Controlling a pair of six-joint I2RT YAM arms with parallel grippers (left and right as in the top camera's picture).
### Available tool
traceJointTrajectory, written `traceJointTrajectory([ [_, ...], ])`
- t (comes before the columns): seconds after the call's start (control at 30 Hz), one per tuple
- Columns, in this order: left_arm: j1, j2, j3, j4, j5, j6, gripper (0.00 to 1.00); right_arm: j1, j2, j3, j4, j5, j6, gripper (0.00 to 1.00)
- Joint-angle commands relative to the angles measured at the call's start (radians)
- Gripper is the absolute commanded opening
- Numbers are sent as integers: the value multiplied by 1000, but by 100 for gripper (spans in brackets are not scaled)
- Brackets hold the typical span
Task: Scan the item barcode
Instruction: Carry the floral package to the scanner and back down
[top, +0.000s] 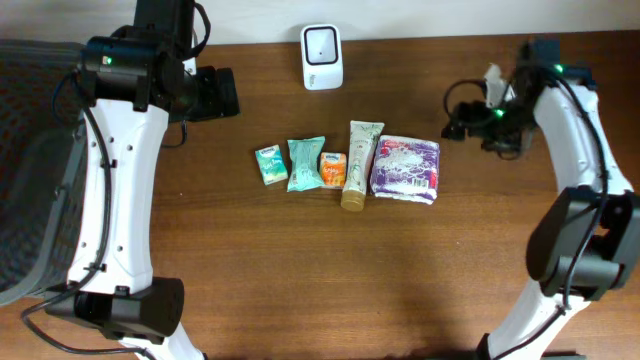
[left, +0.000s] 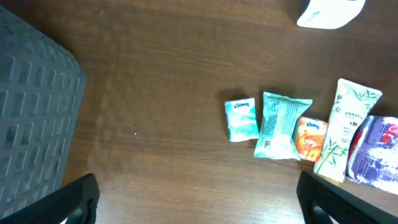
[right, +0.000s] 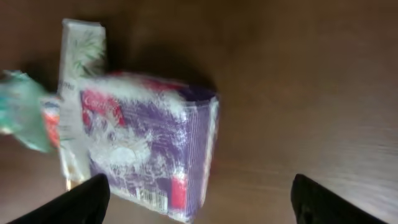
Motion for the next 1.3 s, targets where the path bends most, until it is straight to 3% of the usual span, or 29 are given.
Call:
traceJointTrajectory([
  [0.0, 3, -6, 7, 1, -7, -3, 99, -30, 32, -138, 123, -294, -60, 84],
  [0.1, 3, -6, 7, 1, -7, -3, 99, -14, 60, -295, 340, -452, -39, 83],
  [0.23, 3, -6, 7, 1, -7, -3, 99, -1, 74, -387, 449, -401, 54, 71],
  [0.3, 3, -6, 7, 1, -7, -3, 99, -1, 74, -387, 448, -423, 53, 47],
  [0.37, 3, -6, 7, 1, -7, -3, 99, -1, 74, -387, 449, -473, 53, 4],
  [0.5, 3, -6, 7, 1, -7, -3, 99, -1, 42, -353, 448, -701, 53, 4],
  [0.6, 3, -6, 7, 1, -7, -3, 99, 4, -63, -303, 449, -753, 58, 4],
  [0.8, 3, -6, 7, 1, -7, -3, 99, 171, -352, -235, 558, -271, 358, 4],
  [0.97, 3, -6, 7, 1, -7, -3, 99, 347, -367, -235, 754, -260, 485, 4],
  [1.2, 3, -6, 7, 1, -7, -3, 99, 378, -365, -235, 735, -263, 492, 4],
  [1.27, 3, -6, 7, 1, -7, -3, 99, 378, -365, -235, 666, -155, 492, 4],
])
